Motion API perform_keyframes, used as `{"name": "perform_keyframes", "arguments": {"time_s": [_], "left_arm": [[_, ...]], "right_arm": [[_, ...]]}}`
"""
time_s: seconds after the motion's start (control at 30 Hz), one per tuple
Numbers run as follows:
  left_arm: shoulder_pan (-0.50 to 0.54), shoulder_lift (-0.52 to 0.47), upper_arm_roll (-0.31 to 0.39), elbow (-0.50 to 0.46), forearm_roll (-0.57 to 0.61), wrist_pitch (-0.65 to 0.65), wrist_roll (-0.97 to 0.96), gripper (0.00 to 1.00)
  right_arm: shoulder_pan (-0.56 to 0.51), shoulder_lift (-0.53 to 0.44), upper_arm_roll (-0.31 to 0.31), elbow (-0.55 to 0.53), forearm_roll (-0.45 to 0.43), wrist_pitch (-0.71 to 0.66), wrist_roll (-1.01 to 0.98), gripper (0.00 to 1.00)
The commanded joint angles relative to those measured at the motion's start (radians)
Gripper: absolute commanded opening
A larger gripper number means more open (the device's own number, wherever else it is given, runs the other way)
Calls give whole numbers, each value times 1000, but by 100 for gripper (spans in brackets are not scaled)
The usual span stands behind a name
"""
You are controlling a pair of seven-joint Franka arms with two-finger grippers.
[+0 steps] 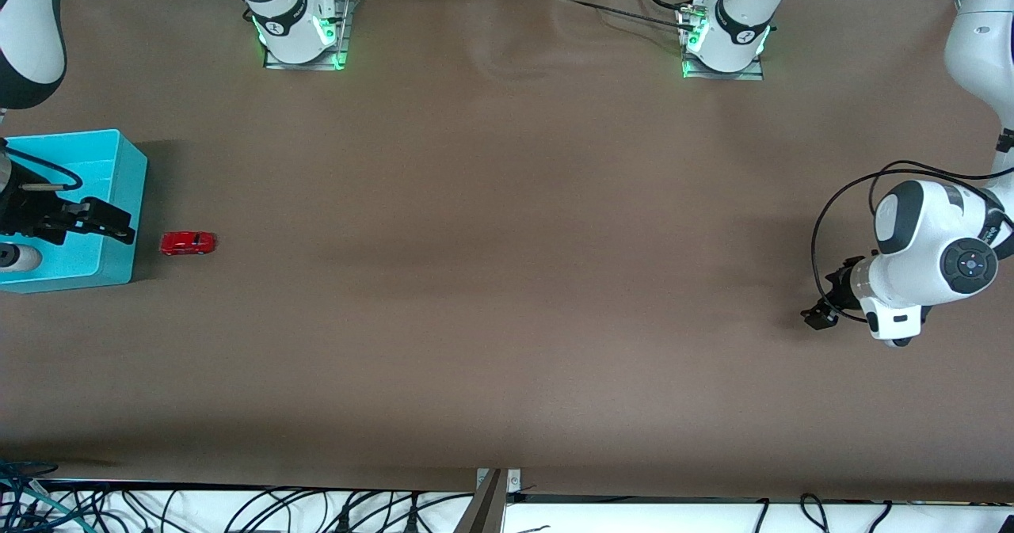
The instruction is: Wind red beetle toy and store in blue box
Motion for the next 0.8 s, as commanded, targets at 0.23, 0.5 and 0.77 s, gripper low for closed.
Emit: {"name": "perform_keyframes", "arguments": {"time_s": [0.23,0.5,0.77], "left_arm": [[-37,-14,-3,81,22,-27,170,99],[-42,-20,-12,165,15,-129,317,93],[-43,-21,-49,218,-6,-154,413,100]], "right_arm": [[-4,-10,-1,10,1,-13,20,100],[-13,2,-5,3,-5,-13,30,100],[-24,8,-5,0,-5,-15,29,100]]}}
